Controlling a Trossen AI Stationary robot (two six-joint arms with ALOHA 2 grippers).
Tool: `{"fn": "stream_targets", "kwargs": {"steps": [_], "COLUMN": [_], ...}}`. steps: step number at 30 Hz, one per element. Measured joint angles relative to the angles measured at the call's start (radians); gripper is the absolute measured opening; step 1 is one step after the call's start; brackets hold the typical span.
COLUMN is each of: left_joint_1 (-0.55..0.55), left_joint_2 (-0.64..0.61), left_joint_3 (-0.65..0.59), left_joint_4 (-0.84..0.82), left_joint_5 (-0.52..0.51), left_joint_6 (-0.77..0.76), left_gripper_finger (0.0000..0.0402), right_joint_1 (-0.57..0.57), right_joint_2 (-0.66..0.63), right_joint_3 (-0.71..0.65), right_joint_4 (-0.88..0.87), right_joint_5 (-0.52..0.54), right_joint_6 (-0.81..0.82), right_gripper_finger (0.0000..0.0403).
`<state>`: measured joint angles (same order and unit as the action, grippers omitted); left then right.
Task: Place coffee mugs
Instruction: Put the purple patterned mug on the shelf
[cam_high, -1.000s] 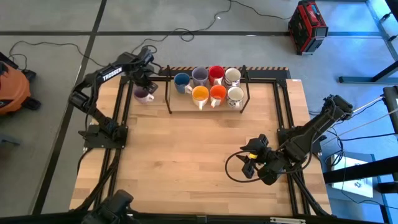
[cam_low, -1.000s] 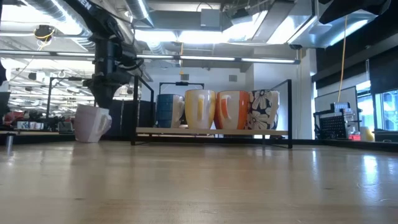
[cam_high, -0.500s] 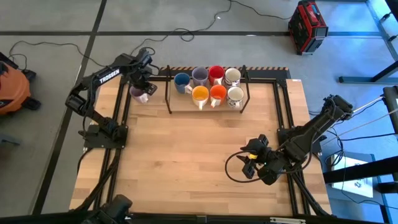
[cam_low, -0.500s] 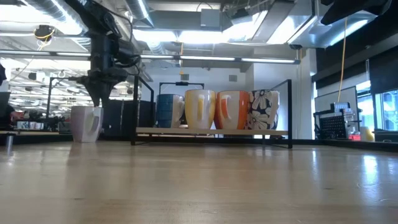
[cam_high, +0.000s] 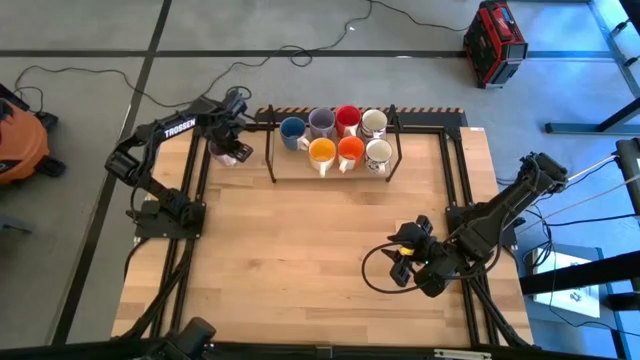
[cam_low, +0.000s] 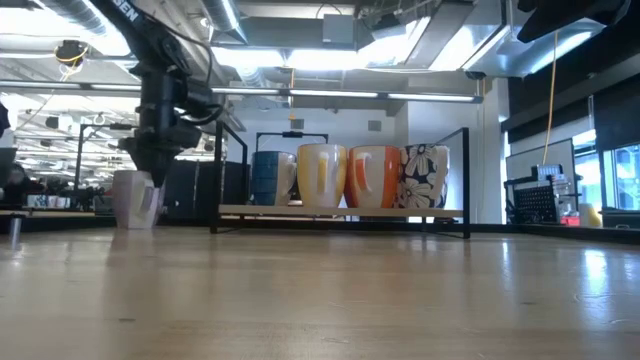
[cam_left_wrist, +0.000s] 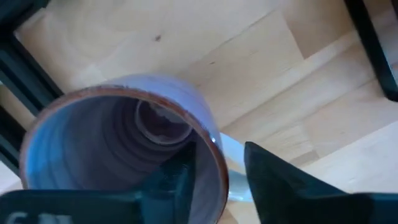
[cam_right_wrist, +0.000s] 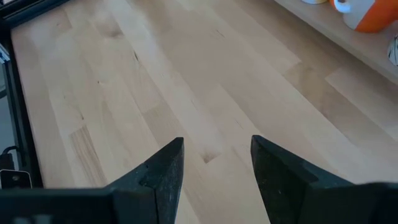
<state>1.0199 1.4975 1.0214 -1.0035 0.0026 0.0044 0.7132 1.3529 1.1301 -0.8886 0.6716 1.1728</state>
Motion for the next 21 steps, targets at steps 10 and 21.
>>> {"fn": "stream_targets", "kwargs": {"steps": [10,21], "left_joint_1": [-0.009,-0.074], "left_joint_2": [0.000,-0.086], "left_joint_3": [-0.001,0.214], "left_joint_4": [0.019,-0.191], "left_joint_5": [-0.038,-0.145], "left_joint_6": [0.116,0.187], "left_gripper_finger": [0.0013,0.0012], "right_joint_1": [0.000,0.000], "right_joint_2": [0.000,0.000], "right_joint_3": [0.000,0.000], "right_joint_4": [0.000,-0.001], "right_joint_5": [0.001,0.025], "right_joint_6": [0.000,-0.019], "right_gripper_finger": [0.0175,0.0175]}}
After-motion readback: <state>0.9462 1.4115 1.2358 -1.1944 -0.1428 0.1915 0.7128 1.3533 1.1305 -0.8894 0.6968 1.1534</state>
